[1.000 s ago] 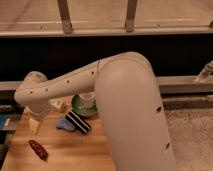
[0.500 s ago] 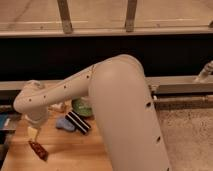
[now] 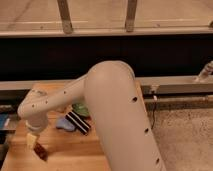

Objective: Place the pepper in the ceramic cup

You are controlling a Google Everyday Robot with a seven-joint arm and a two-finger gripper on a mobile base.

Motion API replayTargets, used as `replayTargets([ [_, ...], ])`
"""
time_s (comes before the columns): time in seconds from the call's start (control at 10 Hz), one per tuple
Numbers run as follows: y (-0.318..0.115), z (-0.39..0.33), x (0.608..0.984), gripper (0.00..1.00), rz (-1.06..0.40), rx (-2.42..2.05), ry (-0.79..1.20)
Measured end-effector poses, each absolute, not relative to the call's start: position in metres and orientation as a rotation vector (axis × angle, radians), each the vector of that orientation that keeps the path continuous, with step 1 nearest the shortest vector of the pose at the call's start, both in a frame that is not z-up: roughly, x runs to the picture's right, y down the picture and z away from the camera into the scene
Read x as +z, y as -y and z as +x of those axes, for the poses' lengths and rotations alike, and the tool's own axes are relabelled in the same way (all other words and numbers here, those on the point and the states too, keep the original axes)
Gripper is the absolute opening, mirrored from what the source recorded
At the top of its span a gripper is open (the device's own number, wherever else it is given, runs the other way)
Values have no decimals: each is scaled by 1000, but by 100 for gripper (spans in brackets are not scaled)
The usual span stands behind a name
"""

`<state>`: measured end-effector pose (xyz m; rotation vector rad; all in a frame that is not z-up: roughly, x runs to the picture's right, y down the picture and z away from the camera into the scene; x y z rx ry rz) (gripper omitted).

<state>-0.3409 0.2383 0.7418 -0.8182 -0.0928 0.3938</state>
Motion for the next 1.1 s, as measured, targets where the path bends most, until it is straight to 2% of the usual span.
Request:
replayTargets([
  [0.3,-238,-343,741,80,-811,380,77],
  [0.8,-263,-361,731,80,-794,327,-7],
  [1.1,-280,-360,740,80,-812,334,-15],
])
